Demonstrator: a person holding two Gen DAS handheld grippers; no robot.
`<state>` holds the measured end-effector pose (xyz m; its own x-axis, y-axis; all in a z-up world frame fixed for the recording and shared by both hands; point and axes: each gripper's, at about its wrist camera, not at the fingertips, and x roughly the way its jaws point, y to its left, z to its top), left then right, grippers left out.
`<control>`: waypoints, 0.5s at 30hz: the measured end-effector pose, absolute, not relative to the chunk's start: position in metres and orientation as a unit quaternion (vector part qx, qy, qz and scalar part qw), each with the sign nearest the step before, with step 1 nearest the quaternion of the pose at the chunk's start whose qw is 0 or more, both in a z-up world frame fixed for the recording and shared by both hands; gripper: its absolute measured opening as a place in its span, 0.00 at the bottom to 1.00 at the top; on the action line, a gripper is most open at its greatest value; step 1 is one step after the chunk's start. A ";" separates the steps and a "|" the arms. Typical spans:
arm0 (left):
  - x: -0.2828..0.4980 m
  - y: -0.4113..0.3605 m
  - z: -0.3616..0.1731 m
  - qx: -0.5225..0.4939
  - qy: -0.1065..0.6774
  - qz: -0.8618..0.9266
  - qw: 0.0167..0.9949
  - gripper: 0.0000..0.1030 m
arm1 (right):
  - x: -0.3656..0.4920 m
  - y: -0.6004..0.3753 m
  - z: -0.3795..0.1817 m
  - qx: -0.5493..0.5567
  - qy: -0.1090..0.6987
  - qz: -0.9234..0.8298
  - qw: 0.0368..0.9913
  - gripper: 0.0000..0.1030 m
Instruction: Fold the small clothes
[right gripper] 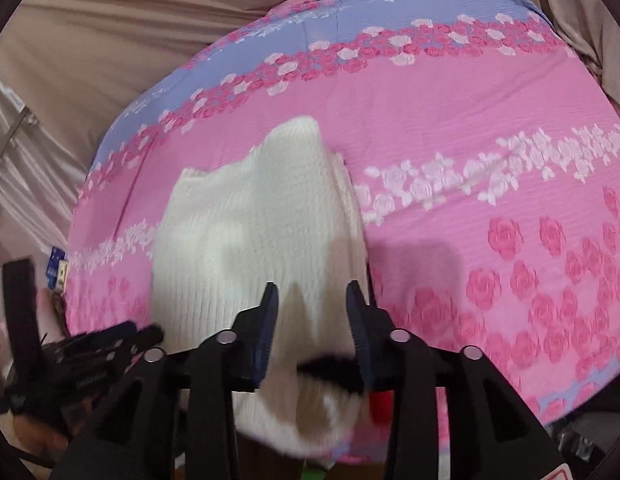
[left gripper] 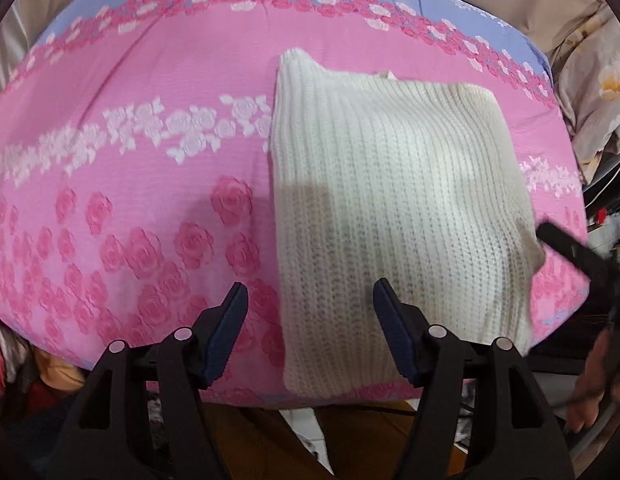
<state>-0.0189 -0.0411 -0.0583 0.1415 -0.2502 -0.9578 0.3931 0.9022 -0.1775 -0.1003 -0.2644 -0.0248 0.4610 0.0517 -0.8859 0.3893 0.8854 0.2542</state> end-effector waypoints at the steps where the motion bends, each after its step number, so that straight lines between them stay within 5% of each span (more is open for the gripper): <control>1: -0.022 -0.040 -0.058 0.053 0.622 -0.220 0.749 0.61 | -0.108 -0.263 -0.026 0.221 0.518 -0.096 0.821 0.44; 5: -0.027 -0.032 -0.069 0.027 0.635 -0.236 0.735 0.73 | -0.131 -0.252 -0.046 0.257 0.547 -0.074 0.794 0.51; 6: -0.026 -0.030 -0.079 0.018 0.648 -0.231 0.725 0.73 | -0.130 -0.250 -0.055 0.258 0.553 -0.072 0.789 0.46; 7: -0.027 -0.030 -0.084 0.014 0.656 -0.227 0.719 0.74 | -0.129 -0.246 -0.058 0.249 0.558 -0.076 0.788 0.14; 12: -0.031 -0.040 -0.071 0.045 0.635 -0.228 0.737 0.73 | -0.139 -0.235 0.000 0.211 0.494 -0.054 0.842 0.08; 15: -0.034 -0.048 -0.074 0.070 0.629 -0.230 0.740 0.73 | -0.146 -0.247 -0.042 0.199 0.548 -0.077 0.809 0.08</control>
<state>-0.0343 -0.0477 -0.0743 0.1035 -0.2529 -0.9619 0.4279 0.8844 -0.1865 -0.1457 -0.2474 -0.0417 0.3883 0.0937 -0.9168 0.3413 0.9094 0.2375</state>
